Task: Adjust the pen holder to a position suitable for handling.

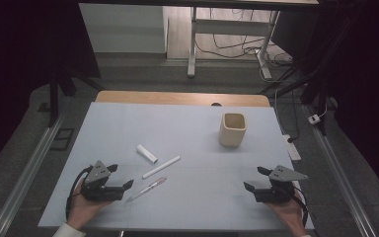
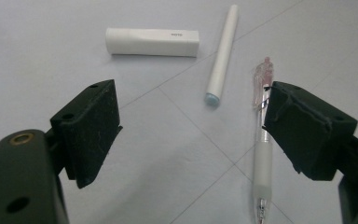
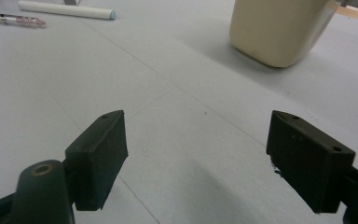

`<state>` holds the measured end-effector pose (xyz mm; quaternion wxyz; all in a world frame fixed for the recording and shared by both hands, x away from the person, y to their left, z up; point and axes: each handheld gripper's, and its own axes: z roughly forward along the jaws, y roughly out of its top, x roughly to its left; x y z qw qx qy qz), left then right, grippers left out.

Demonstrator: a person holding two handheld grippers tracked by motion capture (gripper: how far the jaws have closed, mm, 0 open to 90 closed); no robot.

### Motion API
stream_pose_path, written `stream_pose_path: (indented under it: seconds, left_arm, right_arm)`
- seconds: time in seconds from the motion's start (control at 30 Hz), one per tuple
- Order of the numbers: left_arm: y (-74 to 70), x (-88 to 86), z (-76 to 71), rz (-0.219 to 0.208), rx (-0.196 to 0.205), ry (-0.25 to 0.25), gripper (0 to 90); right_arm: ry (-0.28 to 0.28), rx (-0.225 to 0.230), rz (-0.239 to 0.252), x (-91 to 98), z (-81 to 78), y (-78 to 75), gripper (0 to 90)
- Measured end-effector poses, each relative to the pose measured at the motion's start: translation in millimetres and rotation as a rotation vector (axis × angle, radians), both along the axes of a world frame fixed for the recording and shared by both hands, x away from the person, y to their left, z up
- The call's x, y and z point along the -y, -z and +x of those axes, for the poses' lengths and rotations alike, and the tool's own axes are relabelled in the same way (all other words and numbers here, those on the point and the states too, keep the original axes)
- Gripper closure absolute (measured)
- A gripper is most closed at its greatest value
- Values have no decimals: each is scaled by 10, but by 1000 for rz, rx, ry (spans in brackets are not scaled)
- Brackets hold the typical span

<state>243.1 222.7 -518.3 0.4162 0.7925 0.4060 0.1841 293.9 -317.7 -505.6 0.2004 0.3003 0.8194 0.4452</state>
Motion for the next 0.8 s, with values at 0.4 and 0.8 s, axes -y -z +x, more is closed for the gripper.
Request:
stream_pose_path:
  seconds: [0.4,0.8]
  left_arm:
    - [2,-4,11,-9,5,2,177]
    - [-2,1,-7,-7,22,15,183]
  right_arm:
    - [-1,-5,-13,-18,7,7,215]
    - [2,16,-27,-57,-32,-21,229]
